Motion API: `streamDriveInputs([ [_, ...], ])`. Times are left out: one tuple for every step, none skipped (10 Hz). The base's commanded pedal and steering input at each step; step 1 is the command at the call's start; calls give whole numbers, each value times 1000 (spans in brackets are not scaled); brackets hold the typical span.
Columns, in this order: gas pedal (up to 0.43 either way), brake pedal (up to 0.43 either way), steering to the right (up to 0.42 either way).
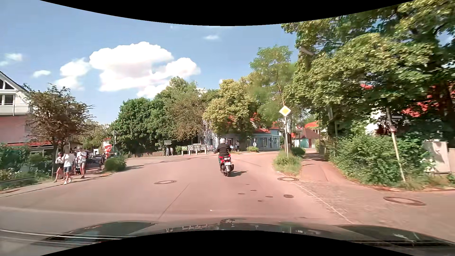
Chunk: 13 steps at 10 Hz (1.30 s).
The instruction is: Follow the waypoints while adhering to traffic rules and regulations
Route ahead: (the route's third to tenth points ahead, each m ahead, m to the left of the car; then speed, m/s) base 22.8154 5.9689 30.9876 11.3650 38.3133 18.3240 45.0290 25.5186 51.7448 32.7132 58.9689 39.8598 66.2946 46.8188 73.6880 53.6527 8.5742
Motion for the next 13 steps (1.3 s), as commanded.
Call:
streamDriveInputs([
  [98,12,-56],
  [98,12,-60],
  [110,12,-65],
  [118,6,-67],
  [118,12,-67],
  [118,6,-69],
  [118,12,-72],
  [150,12,-71],
  [150,12,-66],
  [150,12,-65],
  [150,12,-69],
  [150,6,-72],
  [150,12,-73],
])
